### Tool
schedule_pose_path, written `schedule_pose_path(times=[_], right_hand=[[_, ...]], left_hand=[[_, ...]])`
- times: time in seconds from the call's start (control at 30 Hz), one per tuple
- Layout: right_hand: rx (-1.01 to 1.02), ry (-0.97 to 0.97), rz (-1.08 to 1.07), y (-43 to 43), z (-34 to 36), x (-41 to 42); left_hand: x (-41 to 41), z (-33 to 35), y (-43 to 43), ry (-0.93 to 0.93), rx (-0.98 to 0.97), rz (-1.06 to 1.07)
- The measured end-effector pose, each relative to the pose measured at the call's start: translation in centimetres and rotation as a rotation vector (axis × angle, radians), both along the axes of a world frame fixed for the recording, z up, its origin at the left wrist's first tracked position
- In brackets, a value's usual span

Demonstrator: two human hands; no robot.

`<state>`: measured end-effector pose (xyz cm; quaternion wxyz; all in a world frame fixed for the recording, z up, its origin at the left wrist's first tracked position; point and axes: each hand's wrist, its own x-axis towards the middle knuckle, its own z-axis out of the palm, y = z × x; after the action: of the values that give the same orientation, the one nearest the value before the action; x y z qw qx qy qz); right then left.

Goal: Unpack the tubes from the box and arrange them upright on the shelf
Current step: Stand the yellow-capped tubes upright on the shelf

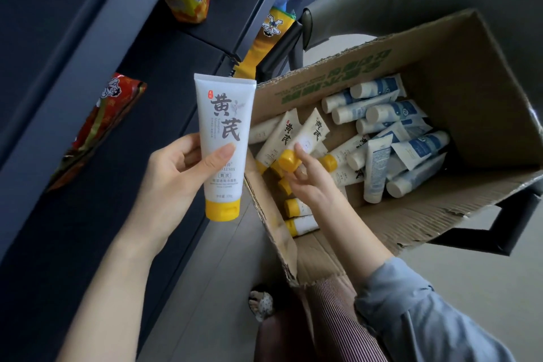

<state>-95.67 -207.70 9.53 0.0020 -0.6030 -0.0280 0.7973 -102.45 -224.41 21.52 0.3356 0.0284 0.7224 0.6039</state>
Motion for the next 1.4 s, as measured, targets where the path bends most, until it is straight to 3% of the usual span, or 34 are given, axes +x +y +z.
schedule_pose_path(times=[0.17, 0.5, 0.8, 1.03, 1.4], right_hand=[[0.123, 0.191, 0.159, -1.3, 3.1, 2.2], [0.557, 0.555, 0.554, -5.6, 12.5, 8.1], [0.876, 0.832, 0.67, -12.4, 25.9, 8.7], [1.004, 1.184, 0.807, -19.1, 36.6, 9.4], [1.134, 1.646, 1.019, -30.9, 48.6, 10.3]], left_hand=[[2.6, 1.7, -3.3, 0.042, 0.017, 0.048], [8.7, 9.9, -11.2, 0.172, 0.035, 0.169], [13.5, 20.6, -17.5, 0.473, 0.033, 0.249], [18.3, 30.0, -23.9, 0.748, 0.091, 0.417], [26.5, 39.2, -34.0, 0.949, 0.1, 0.711]])
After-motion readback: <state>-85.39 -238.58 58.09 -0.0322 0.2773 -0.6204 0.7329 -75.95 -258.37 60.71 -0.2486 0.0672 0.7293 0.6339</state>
